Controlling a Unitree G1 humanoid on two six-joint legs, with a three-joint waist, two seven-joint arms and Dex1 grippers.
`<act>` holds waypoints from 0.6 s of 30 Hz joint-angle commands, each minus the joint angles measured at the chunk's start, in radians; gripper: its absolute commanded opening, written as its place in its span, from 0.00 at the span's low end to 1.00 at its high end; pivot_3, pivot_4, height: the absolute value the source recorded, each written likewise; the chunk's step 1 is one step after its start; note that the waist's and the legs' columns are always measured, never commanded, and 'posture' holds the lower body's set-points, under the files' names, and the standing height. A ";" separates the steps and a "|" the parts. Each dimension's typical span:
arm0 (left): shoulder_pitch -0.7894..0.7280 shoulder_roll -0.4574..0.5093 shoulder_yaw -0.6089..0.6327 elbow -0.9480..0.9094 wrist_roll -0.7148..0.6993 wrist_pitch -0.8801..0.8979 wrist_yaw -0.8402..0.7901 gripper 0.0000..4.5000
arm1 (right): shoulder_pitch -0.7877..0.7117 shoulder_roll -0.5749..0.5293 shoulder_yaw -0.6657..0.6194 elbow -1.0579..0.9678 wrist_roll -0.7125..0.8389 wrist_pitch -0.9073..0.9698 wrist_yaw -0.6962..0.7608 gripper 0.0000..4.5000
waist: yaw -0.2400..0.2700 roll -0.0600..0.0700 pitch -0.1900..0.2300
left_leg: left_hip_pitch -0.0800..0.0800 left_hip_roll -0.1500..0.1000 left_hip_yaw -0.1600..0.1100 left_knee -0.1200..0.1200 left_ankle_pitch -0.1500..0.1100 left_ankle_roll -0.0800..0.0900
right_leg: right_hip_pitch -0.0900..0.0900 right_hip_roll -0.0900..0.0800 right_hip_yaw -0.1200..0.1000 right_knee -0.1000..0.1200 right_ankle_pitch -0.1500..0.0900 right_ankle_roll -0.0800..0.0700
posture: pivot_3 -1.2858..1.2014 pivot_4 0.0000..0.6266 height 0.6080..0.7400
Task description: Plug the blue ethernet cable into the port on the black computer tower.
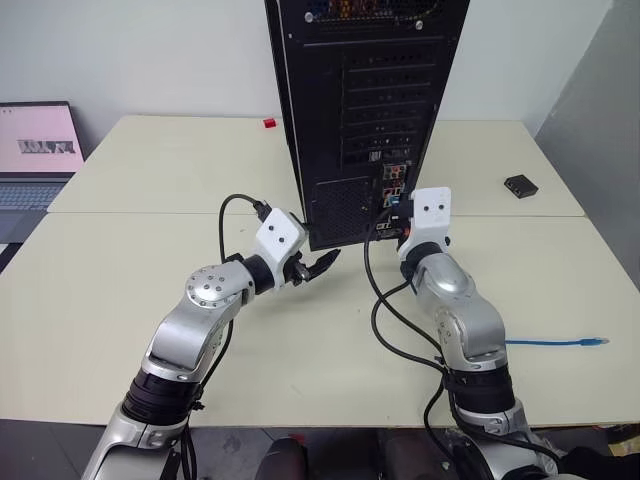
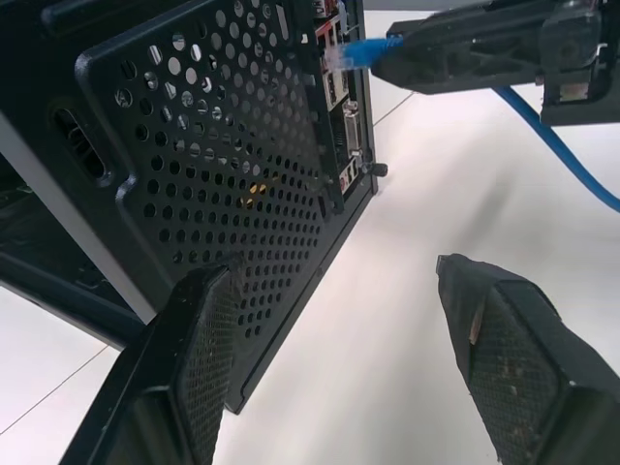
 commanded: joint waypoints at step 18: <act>-0.019 -0.012 0.023 -0.010 0.030 -0.035 -0.017 0.74 | -0.072 0.016 0.019 -0.032 0.007 0.012 0.032 0.00 | -0.007 0.000 0.000 | 0.000 0.000 0.001 0.000 0.000 0.000 | -0.001 0.000 0.001 0.000 0.000 0.000 | 0.52 0.24 1.00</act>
